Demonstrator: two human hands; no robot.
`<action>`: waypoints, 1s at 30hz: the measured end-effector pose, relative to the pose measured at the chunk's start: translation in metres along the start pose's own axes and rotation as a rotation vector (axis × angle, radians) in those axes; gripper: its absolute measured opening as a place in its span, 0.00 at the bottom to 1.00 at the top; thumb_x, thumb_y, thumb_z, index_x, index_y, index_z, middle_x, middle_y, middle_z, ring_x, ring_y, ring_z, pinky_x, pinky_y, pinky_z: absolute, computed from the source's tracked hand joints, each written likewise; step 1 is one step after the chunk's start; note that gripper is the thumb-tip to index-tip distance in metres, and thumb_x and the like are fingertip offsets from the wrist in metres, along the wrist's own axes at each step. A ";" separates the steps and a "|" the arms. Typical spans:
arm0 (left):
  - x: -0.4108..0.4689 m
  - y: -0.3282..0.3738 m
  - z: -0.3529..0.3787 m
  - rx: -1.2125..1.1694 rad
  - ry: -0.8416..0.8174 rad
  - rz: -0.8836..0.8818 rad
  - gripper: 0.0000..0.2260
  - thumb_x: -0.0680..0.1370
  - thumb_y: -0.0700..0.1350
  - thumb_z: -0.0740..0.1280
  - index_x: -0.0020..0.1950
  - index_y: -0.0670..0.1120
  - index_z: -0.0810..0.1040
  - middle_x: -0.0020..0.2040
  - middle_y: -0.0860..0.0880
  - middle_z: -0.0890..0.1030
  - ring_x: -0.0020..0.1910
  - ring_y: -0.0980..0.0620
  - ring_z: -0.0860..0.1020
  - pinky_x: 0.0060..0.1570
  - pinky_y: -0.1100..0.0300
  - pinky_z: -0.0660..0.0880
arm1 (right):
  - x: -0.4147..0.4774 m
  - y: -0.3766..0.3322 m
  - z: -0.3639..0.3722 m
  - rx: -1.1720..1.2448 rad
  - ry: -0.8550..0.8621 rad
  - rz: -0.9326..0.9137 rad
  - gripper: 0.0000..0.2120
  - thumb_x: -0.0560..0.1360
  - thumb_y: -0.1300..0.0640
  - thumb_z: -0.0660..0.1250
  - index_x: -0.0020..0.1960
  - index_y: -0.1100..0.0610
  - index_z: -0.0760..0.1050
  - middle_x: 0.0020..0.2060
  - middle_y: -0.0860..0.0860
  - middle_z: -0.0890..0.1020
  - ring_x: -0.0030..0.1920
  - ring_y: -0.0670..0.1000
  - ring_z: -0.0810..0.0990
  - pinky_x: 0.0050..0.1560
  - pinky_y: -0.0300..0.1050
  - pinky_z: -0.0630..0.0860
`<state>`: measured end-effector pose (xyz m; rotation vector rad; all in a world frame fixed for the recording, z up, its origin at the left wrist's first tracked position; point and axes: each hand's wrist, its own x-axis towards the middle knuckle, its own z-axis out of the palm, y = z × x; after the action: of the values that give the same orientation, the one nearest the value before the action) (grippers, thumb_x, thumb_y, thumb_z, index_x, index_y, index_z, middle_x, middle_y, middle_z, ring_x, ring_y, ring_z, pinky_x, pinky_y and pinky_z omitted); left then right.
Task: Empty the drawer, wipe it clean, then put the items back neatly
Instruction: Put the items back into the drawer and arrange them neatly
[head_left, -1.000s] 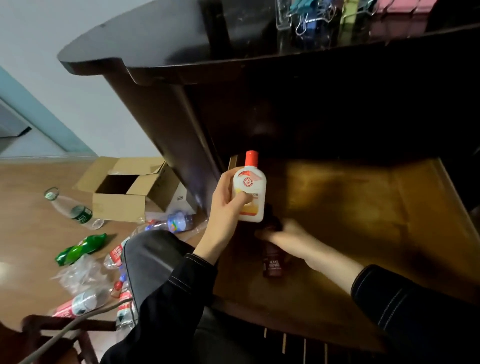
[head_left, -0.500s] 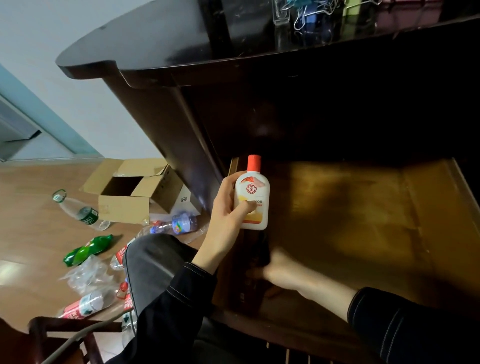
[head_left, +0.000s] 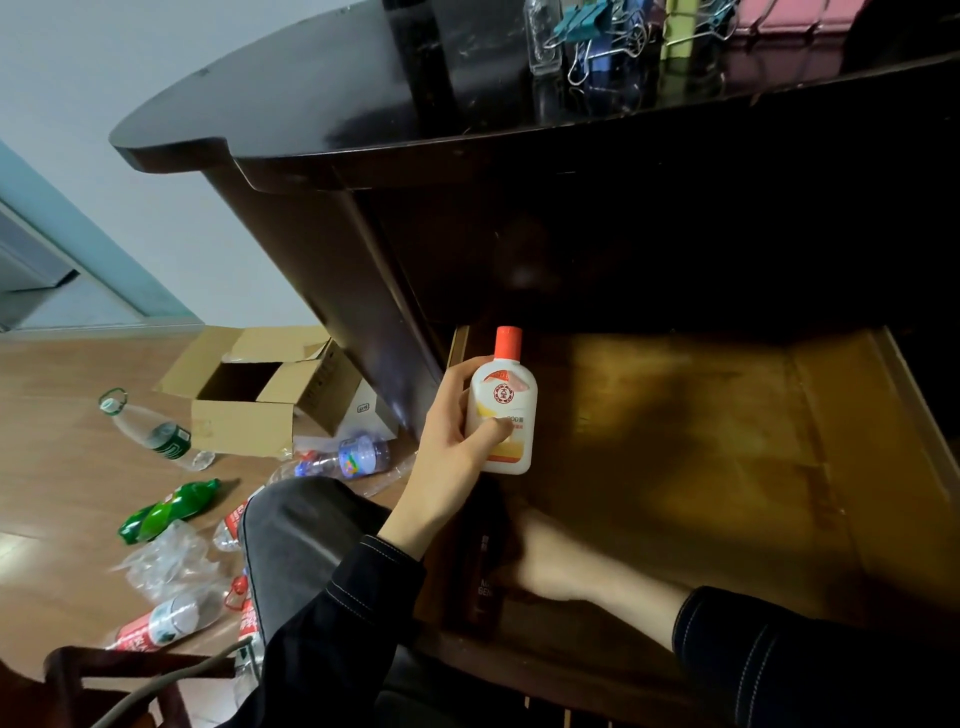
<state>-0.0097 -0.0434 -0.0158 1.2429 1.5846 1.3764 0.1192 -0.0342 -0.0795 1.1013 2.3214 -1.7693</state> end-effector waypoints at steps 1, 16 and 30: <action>0.000 -0.001 0.000 0.002 -0.006 0.001 0.24 0.71 0.40 0.68 0.66 0.54 0.72 0.55 0.54 0.81 0.53 0.54 0.81 0.44 0.63 0.79 | 0.001 -0.001 -0.003 -0.026 -0.034 0.011 0.28 0.78 0.59 0.70 0.75 0.55 0.64 0.66 0.51 0.74 0.67 0.53 0.73 0.66 0.42 0.72; -0.001 -0.016 0.008 0.376 -0.302 -0.003 0.34 0.74 0.43 0.71 0.75 0.57 0.60 0.59 0.54 0.80 0.55 0.57 0.82 0.53 0.57 0.81 | -0.016 0.011 -0.104 0.353 0.271 -0.089 0.10 0.77 0.46 0.72 0.51 0.35 0.72 0.43 0.34 0.84 0.48 0.38 0.83 0.39 0.37 0.81; -0.008 -0.035 0.016 1.190 -0.785 -0.158 0.21 0.73 0.40 0.68 0.65 0.49 0.73 0.63 0.46 0.73 0.67 0.44 0.70 0.72 0.53 0.62 | -0.008 0.026 -0.097 -0.187 -0.002 0.341 0.12 0.82 0.51 0.64 0.59 0.57 0.74 0.47 0.54 0.82 0.44 0.53 0.85 0.40 0.44 0.84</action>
<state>-0.0003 -0.0454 -0.0534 1.8847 1.7903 -0.3538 0.1766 0.0466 -0.0635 1.3602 2.0887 -1.4027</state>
